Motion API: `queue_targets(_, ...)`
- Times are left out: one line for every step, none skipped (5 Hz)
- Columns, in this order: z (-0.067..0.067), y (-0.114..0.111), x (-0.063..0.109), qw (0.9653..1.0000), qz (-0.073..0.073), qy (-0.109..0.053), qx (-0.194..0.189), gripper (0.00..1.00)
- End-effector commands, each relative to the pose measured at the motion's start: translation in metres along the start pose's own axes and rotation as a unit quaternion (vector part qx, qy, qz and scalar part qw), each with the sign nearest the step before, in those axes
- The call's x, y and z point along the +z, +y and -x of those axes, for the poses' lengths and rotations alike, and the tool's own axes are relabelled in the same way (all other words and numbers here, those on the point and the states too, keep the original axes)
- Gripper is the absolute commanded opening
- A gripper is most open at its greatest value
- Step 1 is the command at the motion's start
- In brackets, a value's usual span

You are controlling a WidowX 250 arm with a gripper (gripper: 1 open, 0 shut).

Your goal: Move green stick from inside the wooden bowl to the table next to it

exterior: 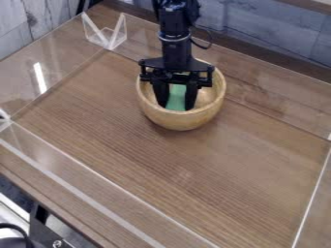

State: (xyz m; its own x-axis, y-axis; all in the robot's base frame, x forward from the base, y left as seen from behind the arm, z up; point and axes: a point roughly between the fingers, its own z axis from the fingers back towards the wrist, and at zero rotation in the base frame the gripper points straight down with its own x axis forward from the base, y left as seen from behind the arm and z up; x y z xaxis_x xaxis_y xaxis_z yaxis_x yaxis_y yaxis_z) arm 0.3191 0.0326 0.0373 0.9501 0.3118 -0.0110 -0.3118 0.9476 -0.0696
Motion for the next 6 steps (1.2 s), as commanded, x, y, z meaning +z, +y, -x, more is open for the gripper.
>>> queue_targets(-0.002, -0.009, 0.023, 0.9993, 0.010, -0.034, -0.008, 0.00)
queue_targets(-0.002, -0.007, 0.021, 0.9990, 0.015, -0.039, -0.016, 0.00)
queue_targets(-0.004, -0.004, 0.017, 0.9987, 0.018, -0.043, -0.023, 1.00)
queue_targets(-0.016, 0.000, 0.014, 0.9979, 0.017, -0.042, -0.046, 0.00)
queue_targets(-0.027, 0.001, 0.014, 0.9967, 0.018, -0.042, -0.067, 1.00)
queue_targets(-0.036, 0.004, 0.012, 0.9953, 0.019, -0.040, -0.086, 0.00)
